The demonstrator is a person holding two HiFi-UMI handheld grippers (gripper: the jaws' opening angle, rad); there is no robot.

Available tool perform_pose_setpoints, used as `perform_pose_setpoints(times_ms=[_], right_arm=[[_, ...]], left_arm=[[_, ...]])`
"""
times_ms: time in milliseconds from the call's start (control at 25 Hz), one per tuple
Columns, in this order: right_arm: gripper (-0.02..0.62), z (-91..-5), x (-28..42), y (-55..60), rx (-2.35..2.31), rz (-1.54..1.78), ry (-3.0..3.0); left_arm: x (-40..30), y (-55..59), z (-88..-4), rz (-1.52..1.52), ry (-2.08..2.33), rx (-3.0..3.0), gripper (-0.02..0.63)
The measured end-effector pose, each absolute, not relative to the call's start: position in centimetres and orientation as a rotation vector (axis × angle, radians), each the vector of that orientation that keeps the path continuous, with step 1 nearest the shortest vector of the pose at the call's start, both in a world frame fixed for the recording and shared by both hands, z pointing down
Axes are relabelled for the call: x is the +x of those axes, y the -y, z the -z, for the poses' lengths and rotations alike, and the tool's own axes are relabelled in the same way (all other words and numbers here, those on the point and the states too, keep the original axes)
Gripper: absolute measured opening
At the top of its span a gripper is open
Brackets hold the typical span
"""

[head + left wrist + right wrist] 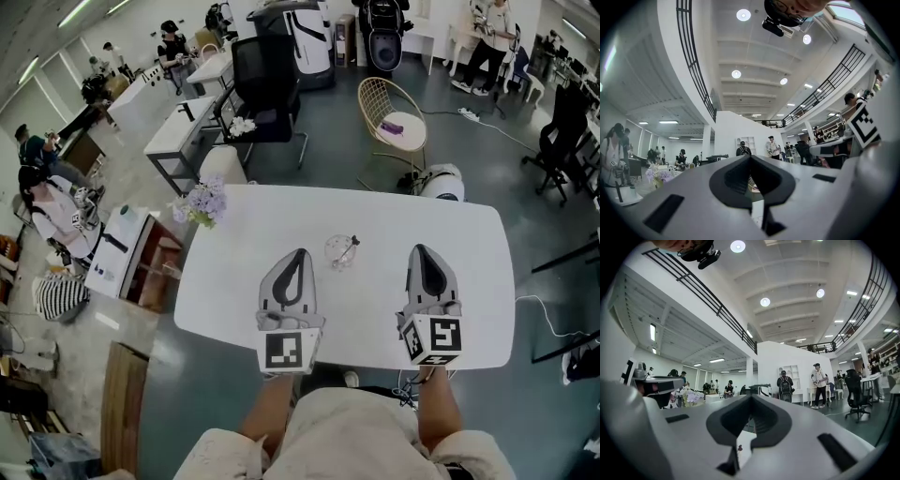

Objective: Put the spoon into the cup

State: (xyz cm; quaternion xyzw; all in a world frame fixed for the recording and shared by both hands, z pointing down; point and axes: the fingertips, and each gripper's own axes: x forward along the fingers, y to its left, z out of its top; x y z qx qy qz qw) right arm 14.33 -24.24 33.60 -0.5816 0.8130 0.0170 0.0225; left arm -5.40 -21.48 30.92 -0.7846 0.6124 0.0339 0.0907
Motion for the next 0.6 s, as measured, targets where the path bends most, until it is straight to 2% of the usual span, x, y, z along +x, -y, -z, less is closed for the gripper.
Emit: perform_pose_setpoints(times_ms=[600], right_arm=[[0.003,-33.4,15.6,24.8,-1.828,-0.071,-2.513]], left_arm=[[-3.4,22.9,-31.4,-0.089,-1.797,-2.386,0.003]])
